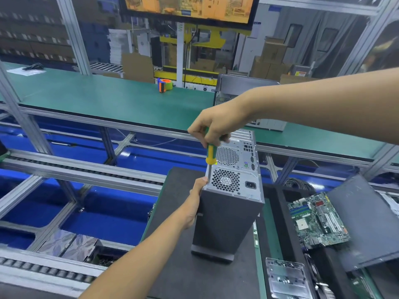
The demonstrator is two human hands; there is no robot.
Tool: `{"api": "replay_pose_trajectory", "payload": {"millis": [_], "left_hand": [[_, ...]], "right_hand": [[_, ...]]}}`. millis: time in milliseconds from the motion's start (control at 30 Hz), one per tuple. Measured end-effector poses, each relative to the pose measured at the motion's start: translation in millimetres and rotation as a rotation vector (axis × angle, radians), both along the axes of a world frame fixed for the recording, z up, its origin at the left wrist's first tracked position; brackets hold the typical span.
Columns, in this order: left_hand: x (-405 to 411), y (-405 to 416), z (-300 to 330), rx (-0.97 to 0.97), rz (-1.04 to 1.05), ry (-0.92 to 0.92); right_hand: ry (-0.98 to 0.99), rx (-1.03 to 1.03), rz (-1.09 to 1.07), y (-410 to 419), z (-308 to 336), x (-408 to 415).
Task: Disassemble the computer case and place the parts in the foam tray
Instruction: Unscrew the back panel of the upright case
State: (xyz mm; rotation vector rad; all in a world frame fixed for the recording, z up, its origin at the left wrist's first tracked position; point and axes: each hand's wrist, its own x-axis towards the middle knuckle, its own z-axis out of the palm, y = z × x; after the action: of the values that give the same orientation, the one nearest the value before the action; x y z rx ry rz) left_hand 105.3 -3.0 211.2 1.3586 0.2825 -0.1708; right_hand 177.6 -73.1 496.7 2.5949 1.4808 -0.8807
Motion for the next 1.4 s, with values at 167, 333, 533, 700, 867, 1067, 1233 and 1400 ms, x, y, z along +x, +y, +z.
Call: {"api": "replay_pose_trajectory", "payload": {"millis": [167, 333, 533, 700, 867, 1067, 1233, 1400], "left_hand": [[-1.9, -0.8, 1.2, 0.007, 0.008, -0.010], [-3.0, -1.6, 3.7, -0.006, -0.001, -0.016], [-1.0, -1.3, -1.6, -0.007, -0.006, -0.005], [2.5, 0.2, -5.7, -0.003, -0.003, -0.015], [2.0, 0.5, -9.5, 0.010, -0.020, -0.059], [3.7, 1.4, -8.7, -0.004, -0.033, -0.030], [4.5, 1.2, -10.1, -0.014, -0.030, -0.033], [4.2, 1.0, -10.1, -0.020, -0.042, -0.057]], "right_hand": [[-0.144, -0.030, 0.119, -14.3, -2.2, 3.3], [-0.574, -0.061, 0.339, -11.5, -10.3, 2.5], [-0.680, -0.036, 0.688, -6.1, -8.3, 6.8], [-0.481, 0.283, 1.194, -13.6, -20.2, -0.2], [-0.230, 0.404, 0.112, -7.1, -26.5, 3.0], [-0.397, -0.091, -0.269, -4.6, -12.8, 10.2], [-0.450, -0.229, 0.172, -2.2, 5.6, 7.9], [-0.181, 0.030, 0.309, -5.5, -0.1, 4.8]]}}
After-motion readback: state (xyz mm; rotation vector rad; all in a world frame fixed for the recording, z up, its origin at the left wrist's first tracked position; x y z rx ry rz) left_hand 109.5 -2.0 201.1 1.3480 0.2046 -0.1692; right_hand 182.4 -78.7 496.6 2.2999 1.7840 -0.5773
